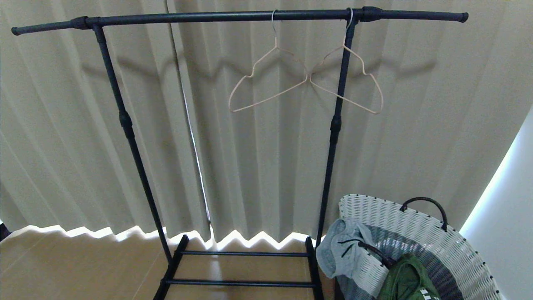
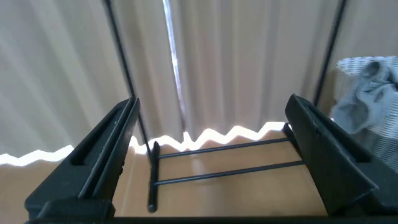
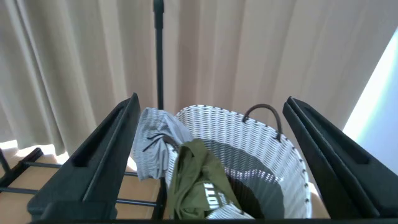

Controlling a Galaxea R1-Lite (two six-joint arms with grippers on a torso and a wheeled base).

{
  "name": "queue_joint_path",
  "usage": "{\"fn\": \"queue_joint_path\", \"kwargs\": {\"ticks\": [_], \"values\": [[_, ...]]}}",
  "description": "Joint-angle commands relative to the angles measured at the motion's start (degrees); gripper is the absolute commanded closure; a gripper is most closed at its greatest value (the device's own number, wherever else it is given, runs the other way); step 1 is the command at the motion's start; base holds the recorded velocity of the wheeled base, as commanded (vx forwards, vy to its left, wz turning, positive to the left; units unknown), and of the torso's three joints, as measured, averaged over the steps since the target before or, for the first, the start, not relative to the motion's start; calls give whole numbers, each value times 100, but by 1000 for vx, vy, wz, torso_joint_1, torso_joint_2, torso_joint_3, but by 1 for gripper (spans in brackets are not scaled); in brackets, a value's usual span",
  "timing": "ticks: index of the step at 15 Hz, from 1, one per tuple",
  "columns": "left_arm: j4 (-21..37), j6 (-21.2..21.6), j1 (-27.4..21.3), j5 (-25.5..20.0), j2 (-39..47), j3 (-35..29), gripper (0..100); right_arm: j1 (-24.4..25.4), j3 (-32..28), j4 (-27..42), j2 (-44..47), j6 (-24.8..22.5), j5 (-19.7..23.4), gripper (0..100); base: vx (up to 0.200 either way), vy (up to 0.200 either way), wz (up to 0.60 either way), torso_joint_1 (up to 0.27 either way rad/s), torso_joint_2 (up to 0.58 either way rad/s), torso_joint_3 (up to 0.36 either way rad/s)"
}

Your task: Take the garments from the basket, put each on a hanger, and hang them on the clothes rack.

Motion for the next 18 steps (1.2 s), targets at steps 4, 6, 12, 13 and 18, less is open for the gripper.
{"fn": "queue_joint_path", "kwargs": {"ticks": [4, 6, 12, 13, 18], "values": [[1, -47, -2, 0, -2, 0, 0, -2, 0, -6, -2, -17, 35, 0, 0, 0, 0, 0, 0, 0], [1, -12, -2, 0, -2, 0, 0, -2, 0, -6, -2, -26, 35, 0, 0, 0, 0, 0, 0, 0], [1, 41, -2, -61, 7, 0, 0, -2, 0, 3, -2, -26, 35, 0, 200, 0, 0, 2, 2, 4], [1, 41, -2, -61, 7, 0, 0, -2, 0, 3, -2, -26, 35, 0, 0, 0, 0, 0, 0, 0], [1, 50, -2, -61, 7, 0, 0, 25, 0, 258, 182, -553, 26, 0, 0, 0, 0, 0, 0, 0]]}}
